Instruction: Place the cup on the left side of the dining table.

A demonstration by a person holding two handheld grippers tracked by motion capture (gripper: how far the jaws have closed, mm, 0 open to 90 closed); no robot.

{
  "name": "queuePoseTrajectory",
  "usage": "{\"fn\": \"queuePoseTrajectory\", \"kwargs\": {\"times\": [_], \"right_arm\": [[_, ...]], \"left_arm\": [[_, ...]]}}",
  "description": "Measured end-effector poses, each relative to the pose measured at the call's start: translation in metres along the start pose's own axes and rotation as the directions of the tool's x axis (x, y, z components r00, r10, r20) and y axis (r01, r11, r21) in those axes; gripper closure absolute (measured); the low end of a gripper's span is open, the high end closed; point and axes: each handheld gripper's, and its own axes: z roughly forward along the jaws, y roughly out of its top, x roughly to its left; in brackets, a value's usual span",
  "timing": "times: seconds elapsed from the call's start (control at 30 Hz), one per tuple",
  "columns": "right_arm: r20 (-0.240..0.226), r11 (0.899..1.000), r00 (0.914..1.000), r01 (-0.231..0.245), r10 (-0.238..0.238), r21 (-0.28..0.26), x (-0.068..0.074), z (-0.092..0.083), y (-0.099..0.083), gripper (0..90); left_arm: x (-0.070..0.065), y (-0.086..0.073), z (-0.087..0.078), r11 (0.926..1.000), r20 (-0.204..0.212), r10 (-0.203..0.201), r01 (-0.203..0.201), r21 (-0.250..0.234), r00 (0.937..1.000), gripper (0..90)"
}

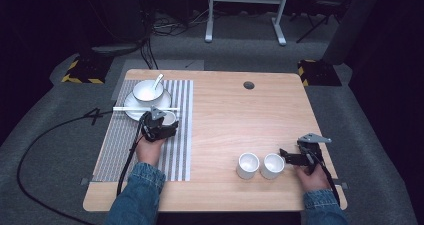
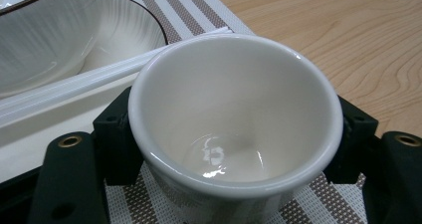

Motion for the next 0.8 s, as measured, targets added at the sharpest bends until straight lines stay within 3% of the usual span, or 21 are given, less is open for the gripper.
{"fn": "queuePoseTrajectory", "kwargs": {"times": [0.37, 0.57, 0.8], "right_arm": [[0.001, 1.0, 1.0, -0.001, 0.001, 0.0, 0.0, 0.0, 0.0, 15.0], [0.0, 1.0, 1.0, 0.0, 0.0, 0.0, 0.0, 0.0, 0.0, 15.0], [0.001, 1.0, 1.0, -0.001, 0.001, 0.0, 0.0, 0.0, 0.0, 15.0]], "left_arm": [[0.002, -0.003, -0.002, 0.9995, 0.01, -0.012, 0.012, 0.029, 0.9999, 26.3], [0.002, -0.002, -0.005, 0.9997, -0.007, -0.025, 0.025, 0.002, 0.9997, 21.3], [0.001, 0.002, -0.015, 0.9985, 0.019, -0.037, 0.038, -0.039, 0.9991, 20.5]]}}
